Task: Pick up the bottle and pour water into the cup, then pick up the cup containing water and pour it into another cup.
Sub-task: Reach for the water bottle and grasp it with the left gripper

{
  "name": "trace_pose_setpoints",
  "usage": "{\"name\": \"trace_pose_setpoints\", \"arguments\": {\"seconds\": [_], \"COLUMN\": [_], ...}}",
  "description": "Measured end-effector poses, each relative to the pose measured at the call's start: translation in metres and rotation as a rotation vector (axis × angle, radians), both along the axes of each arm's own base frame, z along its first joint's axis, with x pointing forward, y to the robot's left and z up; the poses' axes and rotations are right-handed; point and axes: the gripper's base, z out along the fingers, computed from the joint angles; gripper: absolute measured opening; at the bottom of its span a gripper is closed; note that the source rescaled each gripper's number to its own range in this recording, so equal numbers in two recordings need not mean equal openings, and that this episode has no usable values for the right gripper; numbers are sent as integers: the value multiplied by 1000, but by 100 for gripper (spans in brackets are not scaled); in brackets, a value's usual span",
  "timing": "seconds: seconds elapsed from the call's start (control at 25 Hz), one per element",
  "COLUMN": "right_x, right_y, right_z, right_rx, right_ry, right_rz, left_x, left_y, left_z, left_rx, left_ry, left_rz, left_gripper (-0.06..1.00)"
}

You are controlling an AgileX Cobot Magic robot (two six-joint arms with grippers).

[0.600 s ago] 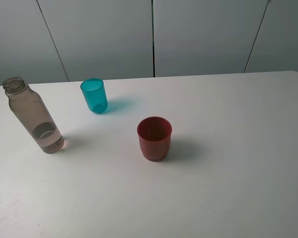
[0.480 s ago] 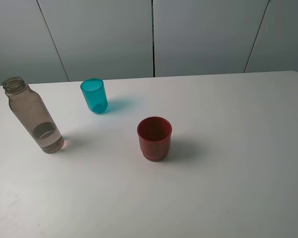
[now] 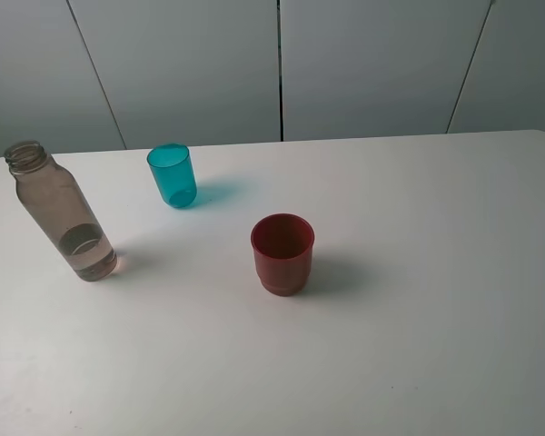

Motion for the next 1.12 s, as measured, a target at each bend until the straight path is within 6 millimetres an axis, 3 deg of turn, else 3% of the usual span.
{"name": "trace_pose_setpoints", "arguments": {"seconds": [0.24,0.52,0.68,0.84,0.96,1.12], "right_x": [0,0,0,0,0,0], "right_y": [0,0,0,0,0,0], "right_z": [0,0,0,0,0,0], "right_rx": [0,0,0,2,2,2], "right_ry": [0,0,0,0,0,0], "right_rz": [0,0,0,1,1,1], "left_x": [6,67,98,117,125,133], "left_y": [0,-7,-5,-4,-3,2], "left_z": [6,26,23,20,7,-36], "left_rx": [3,-43,-64,-64,-35,-34], "left_ry": [-2,-50,4,2,-51,-63], "left_rz": [-5,-133,-143,-143,-152,-99], "left_gripper": [96,96,96,96,96,96]}}
